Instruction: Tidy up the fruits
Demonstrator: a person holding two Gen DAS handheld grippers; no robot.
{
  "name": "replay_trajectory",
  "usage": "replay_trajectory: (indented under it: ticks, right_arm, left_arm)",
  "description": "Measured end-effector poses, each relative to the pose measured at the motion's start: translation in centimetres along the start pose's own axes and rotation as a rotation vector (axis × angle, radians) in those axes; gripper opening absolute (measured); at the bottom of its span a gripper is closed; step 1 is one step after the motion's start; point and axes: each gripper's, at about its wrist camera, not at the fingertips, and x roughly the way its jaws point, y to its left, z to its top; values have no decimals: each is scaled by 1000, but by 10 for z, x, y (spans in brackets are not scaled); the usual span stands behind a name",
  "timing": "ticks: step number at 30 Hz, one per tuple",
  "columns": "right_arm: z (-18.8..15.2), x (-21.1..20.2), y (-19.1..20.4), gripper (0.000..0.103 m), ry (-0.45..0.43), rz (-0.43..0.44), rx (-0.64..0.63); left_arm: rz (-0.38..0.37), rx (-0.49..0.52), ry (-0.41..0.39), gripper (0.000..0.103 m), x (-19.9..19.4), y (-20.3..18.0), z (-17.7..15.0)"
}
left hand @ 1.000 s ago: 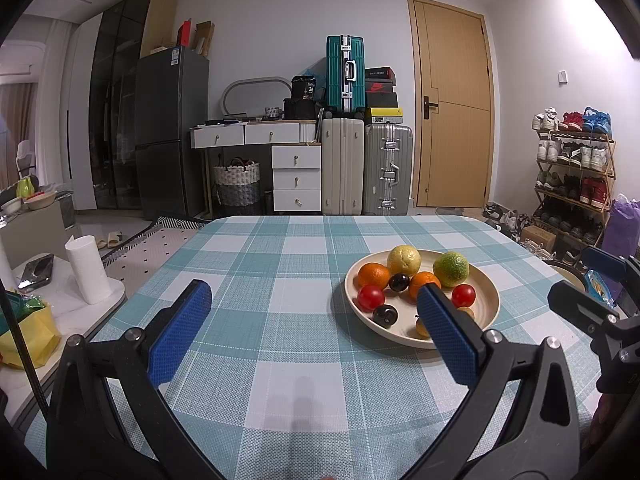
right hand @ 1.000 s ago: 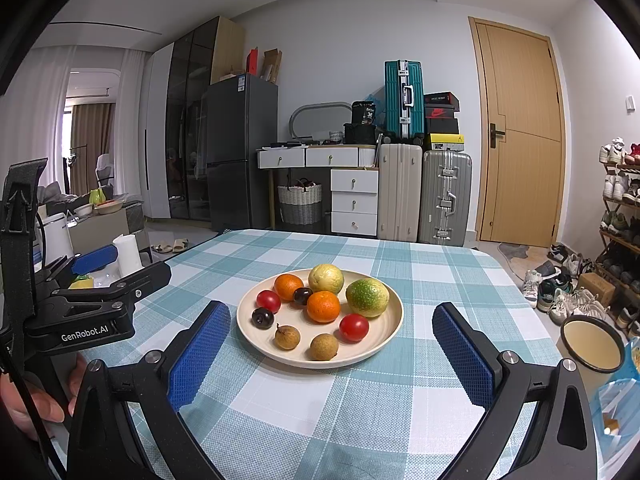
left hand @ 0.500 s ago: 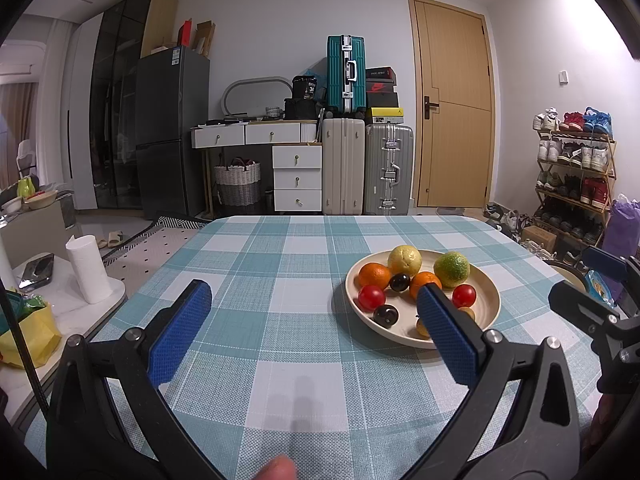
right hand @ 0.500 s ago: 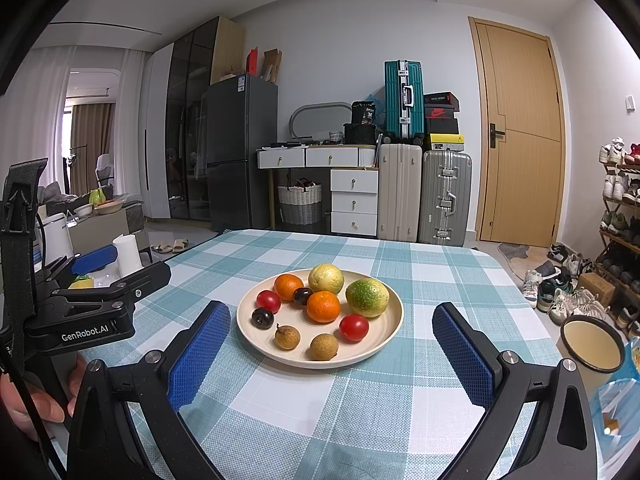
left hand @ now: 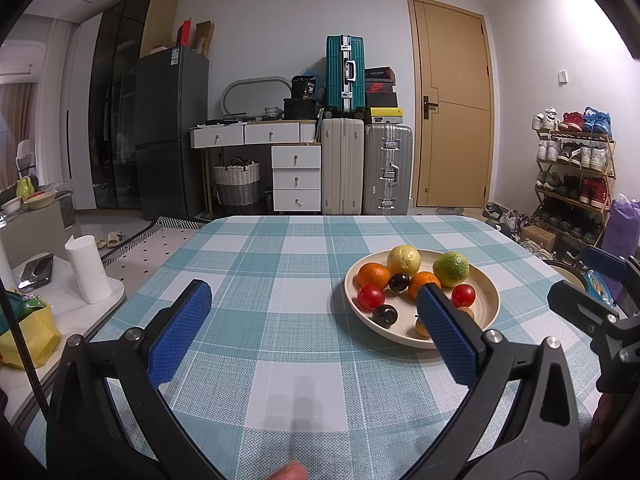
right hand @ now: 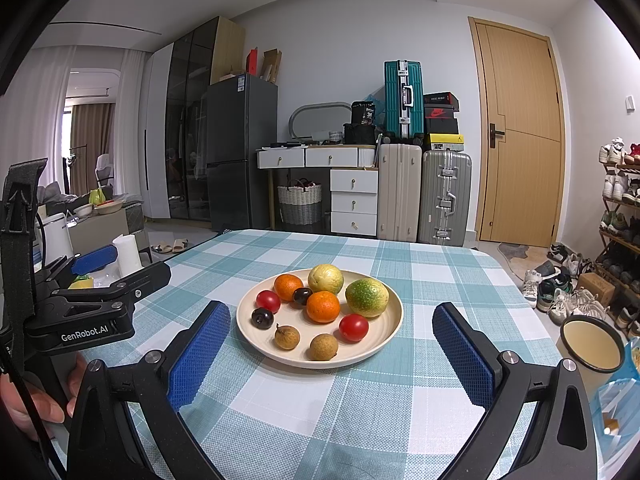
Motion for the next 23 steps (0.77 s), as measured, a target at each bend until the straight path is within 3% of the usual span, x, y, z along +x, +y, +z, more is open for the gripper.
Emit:
replay_trajectory:
  ticks: [23]
  right_arm:
    - [0, 0, 0, 103, 0, 0, 0]
  left_arm:
    - [-25, 6, 1, 103, 1, -3, -1]
